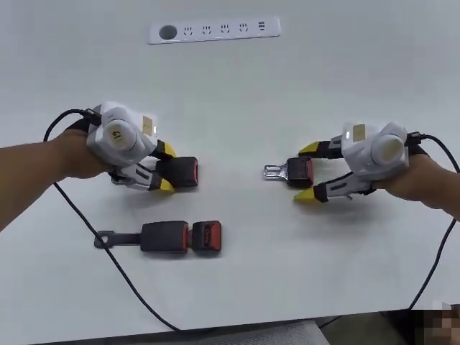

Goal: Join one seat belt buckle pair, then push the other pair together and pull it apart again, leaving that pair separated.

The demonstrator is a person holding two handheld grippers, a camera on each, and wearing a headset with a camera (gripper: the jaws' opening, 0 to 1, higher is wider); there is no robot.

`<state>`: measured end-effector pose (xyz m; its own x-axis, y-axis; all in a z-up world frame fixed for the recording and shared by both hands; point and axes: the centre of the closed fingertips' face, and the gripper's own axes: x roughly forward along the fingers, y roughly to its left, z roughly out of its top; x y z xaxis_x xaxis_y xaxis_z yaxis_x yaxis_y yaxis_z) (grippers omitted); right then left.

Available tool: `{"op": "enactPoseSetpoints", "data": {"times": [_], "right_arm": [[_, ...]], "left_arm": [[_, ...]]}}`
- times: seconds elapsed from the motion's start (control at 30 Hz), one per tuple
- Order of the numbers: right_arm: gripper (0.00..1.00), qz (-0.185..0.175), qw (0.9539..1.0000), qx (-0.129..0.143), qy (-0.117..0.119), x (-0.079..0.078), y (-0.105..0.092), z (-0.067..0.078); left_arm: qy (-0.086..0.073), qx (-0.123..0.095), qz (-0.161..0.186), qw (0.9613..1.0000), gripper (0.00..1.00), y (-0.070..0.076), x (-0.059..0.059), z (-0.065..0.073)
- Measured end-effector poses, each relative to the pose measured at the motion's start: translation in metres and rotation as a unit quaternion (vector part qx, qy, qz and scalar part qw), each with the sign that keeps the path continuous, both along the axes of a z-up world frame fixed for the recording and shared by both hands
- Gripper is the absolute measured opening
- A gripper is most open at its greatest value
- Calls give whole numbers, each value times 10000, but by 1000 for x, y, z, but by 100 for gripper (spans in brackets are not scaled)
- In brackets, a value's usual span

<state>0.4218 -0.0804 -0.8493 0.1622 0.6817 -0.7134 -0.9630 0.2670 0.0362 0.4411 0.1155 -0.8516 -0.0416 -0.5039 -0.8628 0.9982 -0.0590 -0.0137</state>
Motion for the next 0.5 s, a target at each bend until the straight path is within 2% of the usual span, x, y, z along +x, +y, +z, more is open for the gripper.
{"op": "enactPoseSetpoints", "data": {"times": [0.03, 0.07, 0.1, 0.13, 0.17, 0.2, 0.23, 0.3, 0.33, 0.37, 0.43, 0.47, 0.5], "right_arm": [[66, -77, 10000, 34, -30, 2, 0, 2], [68, -174, 9998, 65, -96, 5, 0, 5], [70, -355, 9991, 154, -168, 11, 1, 9], [73, -500, 9983, 246, -184, 14, 2, 13], [79, -724, 9965, 319, -260, 20, 1, 17], [81, -840, 9953, 304, -385, 25, -1, 20], [80, -996, 9931, 312, -527, 31, -3, 23], [81, -1335, 9889, 464, -468, 33, -1, 28], [82, -1435, 9872, 478, -499, 34, -1, 29], [84, -1485, 9859, 461, -619, 34, 0, 32], [85, -1623, 9832, 488, -684, 30, 2, 36], [86, -1695, 9818, 527, -675, 28, 4, 38], [86, -1819, 9794, 550, -683, 26, 5, 40]], "left_arm": [[25, 25, 29, 10000, 38, -1, -1, 0], [130, 35, 69, 9999, 44, -2, -4, 1], [289, -99, 295, 9991, 51, -6, -6, 4], [169, -161, 270, 9994, 61, -8, -3, 7], [86, -251, 378, 9989, 65, -9, 1, 12], [115, -359, 547, 9978, 66, -11, 3, 16], [132, -499, 752, 9958, 67, -12, 6, 23], [39, -679, 1122, 9914, 73, -11, 15, 32], [17, -717, 1198, 9902, 79, -11, 16, 34], [-22, -825, 1449, 9860, 83, -10, 20, 40], [-15, -914, 1822, 9790, 92, -6, 23, 47], [-81, -1023, 1901, 9764, 95, -3, 23, 53], [-105, -1041, 1969, 9748, 94, 3, 21, 58]]}}
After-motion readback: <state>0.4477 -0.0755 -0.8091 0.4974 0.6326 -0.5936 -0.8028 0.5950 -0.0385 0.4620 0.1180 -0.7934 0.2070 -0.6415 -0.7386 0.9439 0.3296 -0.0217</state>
